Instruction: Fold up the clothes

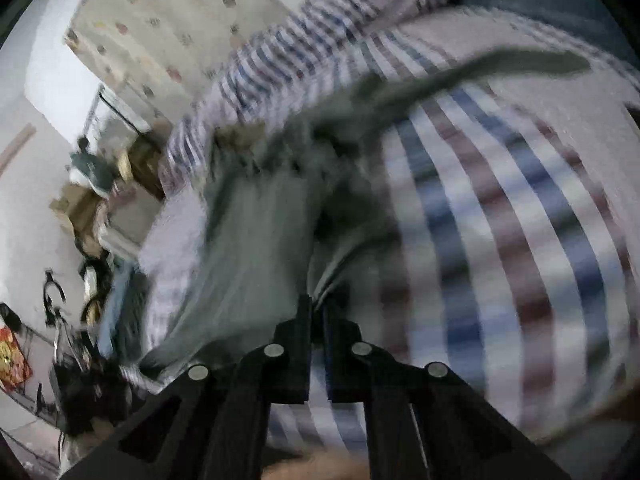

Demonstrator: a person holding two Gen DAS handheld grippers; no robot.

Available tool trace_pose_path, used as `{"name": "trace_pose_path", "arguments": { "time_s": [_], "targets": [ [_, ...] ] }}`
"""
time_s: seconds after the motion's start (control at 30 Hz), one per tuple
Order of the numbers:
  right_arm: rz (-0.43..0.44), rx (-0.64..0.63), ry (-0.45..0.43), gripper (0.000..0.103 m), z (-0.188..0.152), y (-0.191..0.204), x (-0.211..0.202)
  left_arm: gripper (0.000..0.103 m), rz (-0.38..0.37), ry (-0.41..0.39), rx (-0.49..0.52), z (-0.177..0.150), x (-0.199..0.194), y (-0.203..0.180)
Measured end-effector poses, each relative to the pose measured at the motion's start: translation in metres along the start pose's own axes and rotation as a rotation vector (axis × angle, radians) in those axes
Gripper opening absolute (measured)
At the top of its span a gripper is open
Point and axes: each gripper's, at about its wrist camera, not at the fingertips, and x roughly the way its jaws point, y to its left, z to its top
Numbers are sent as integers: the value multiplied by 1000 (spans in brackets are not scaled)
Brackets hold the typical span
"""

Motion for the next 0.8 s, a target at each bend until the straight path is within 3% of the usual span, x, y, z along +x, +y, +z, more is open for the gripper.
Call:
{"name": "trace_pose_path", "arguments": {
  "time_s": [0.07, 0.17, 0.23, 0.33, 0.5, 0.6, 0.67, 0.7, 0.8],
  "targets": [
    [-59, -6, 51, 7, -10, -10, -1, 1, 7, 6, -20, 0, -1, 5],
    [-91, -6, 9, 10, -2, -15, -10, 1, 31, 35, -25, -2, 3, 8],
    [-115, -42, -27, 30, 6, -17, -13, 1, 46, 73, -12, -6, 12, 6],
    [-80, -65, -56, 41, 22, -23, -7, 1, 80, 111, 12, -12, 24, 3],
    [-45, -135, -84, 42, 60, -27, 16, 6, 156, 152, 5, -19, 39, 10],
    [-9, -192, -60, 42, 78, -26, 37, 23, 202, 172, -4, -22, 45, 15],
    [21, -214, -37, 42, 88, -28, 52, 60, 228, 186, -7, -23, 49, 19],
    [26, -221, -32, 42, 92, -29, 58, 64, 239, 196, -6, -24, 51, 20],
    [46, -236, -15, 42, 100, -30, 71, 65, 251, 223, -7, -27, 56, 24]
  ]
}}
